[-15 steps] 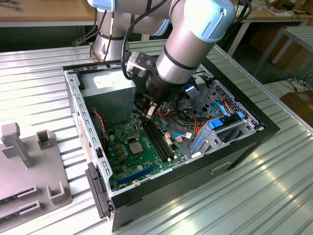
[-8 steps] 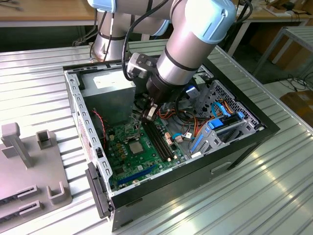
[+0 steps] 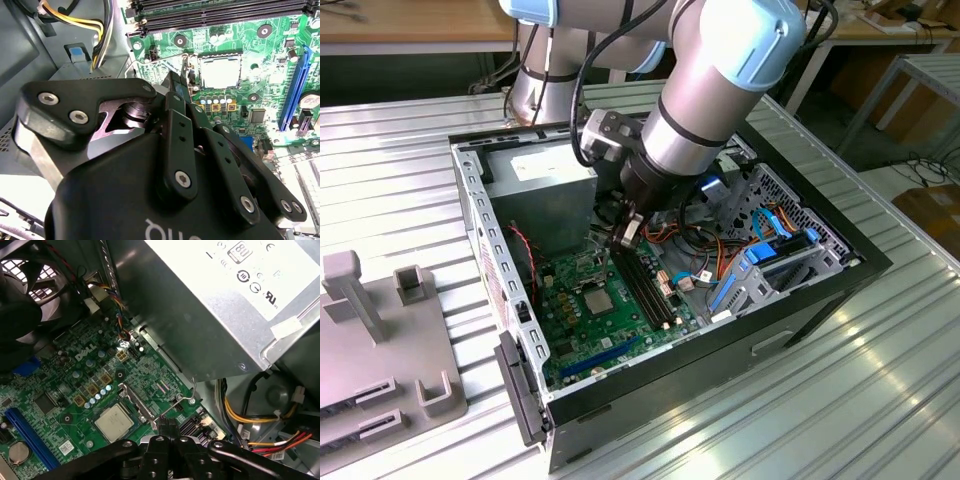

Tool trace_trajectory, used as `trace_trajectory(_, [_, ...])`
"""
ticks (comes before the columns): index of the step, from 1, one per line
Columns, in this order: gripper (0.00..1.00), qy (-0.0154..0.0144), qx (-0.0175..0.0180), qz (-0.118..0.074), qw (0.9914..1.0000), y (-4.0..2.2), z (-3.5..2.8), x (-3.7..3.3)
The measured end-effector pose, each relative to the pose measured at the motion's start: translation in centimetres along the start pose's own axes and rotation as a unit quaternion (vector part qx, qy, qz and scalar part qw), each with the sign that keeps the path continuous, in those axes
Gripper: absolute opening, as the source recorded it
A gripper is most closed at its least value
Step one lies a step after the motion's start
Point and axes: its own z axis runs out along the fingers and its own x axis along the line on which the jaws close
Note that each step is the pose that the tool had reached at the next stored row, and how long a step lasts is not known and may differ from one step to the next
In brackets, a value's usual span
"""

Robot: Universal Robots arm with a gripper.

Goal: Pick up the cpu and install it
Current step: 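Close the cpu cover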

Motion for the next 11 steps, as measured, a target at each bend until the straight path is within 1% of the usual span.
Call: trace_trajectory(11, [0.11, 0.0000, 0.0000, 0.000, 1.00000, -0.21, -0.05, 0.25])
